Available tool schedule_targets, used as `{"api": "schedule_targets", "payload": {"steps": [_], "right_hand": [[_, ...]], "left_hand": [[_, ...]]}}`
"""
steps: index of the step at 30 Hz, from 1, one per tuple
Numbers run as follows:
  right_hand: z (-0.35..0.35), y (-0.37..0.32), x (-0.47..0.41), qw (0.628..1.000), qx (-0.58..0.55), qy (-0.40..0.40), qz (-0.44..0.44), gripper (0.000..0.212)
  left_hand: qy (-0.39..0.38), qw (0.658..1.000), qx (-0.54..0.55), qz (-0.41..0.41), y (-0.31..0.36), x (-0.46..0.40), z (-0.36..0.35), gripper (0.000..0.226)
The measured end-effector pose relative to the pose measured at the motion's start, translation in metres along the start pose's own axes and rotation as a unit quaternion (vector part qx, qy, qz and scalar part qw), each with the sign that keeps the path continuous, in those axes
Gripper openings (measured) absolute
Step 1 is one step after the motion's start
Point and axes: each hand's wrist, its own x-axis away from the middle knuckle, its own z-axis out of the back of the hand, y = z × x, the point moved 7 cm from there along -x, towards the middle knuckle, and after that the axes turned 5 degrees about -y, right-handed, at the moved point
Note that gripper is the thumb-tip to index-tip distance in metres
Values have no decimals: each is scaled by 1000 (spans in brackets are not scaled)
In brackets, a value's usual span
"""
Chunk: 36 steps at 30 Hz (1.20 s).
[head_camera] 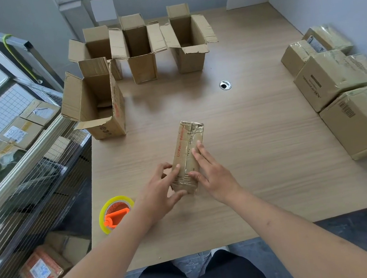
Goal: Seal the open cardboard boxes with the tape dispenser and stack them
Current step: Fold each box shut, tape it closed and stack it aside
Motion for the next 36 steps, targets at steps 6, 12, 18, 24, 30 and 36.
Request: {"api": "schedule_targets", "payload": {"steps": [6,12,18,24,30,36], "right_hand": [[9,3,5,999,-44,10,26,71],[16,-11,27,990,42,53,125,33],[7,-9,28,991,47,44,119,15],[10,3,35,994,13,108,-6,36],[26,39,48,959,-2,184,-217,29],[21,38,49,951,-32,176,-254,35]], "left_hand": [[77,984,-78,-141,19,-3,7,33],[96,985,-52,-132,12,-6,-6,44],[115,984,-51,-123,7,-8,-23,32],[144,981,-77,-107,14,-13,-18,20],[133,981,-82,-110,41,-30,-20,32],[107,984,-104,-101,42,-30,-20,30]]}}
